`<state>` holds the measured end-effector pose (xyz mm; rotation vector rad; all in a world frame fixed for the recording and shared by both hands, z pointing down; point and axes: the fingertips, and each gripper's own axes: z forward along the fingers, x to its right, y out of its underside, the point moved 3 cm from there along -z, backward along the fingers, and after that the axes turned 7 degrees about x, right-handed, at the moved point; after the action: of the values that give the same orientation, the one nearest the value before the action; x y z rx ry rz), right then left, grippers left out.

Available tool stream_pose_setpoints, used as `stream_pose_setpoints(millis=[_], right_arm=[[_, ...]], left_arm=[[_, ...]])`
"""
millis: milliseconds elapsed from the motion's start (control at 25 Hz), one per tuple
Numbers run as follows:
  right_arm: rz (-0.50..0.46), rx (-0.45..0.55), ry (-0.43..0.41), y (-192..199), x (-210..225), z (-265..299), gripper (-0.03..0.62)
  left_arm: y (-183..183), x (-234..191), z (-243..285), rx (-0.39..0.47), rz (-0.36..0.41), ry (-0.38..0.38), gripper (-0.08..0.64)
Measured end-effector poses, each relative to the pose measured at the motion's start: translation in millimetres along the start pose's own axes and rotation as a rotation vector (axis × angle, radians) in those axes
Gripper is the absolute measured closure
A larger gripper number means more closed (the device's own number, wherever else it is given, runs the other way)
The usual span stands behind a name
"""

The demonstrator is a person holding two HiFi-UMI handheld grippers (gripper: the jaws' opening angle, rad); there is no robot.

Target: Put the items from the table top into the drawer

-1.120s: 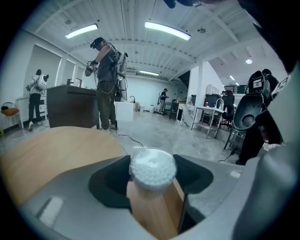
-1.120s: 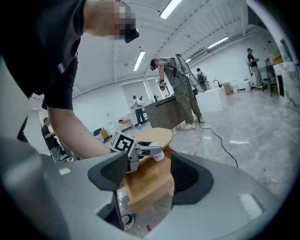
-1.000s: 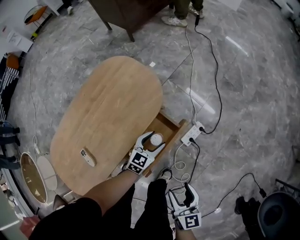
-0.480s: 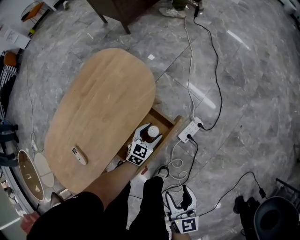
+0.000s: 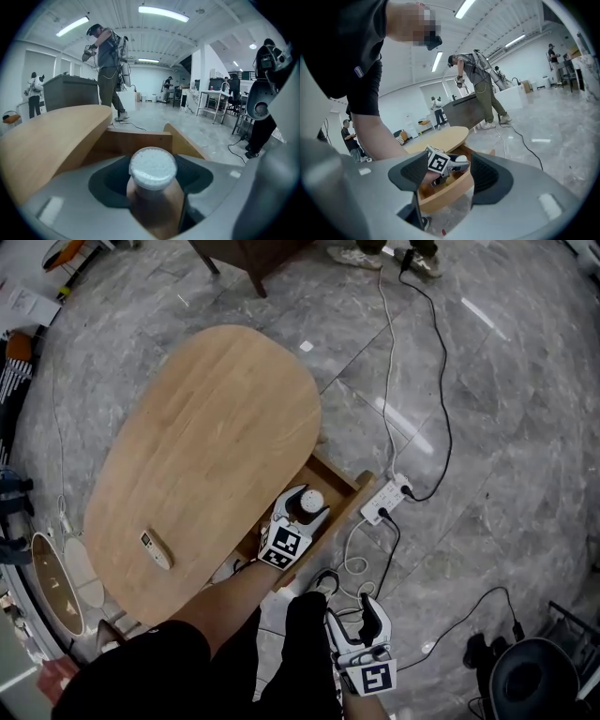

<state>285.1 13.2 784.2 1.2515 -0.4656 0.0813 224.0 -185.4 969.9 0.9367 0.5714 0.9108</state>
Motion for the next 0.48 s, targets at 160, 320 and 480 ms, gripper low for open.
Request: stream_pose_setpoints(millis=[160, 320, 480], right_arm=[[-0.042, 0.003, -0.032, 2, 3, 34, 0.299], [-0.055, 0.008, -0.023, -3, 8, 55, 0.301], [-0.059, 0.010, 0.006, -6, 9, 60, 0.298]], left_arm=[[1, 0, -1, 0.048, 0.024, 0.020, 0.270], [4, 5, -3, 0.068, -0.004, 0.052, 0.268], [4, 9, -12, 0.069, -0.005, 0.078, 0.255]])
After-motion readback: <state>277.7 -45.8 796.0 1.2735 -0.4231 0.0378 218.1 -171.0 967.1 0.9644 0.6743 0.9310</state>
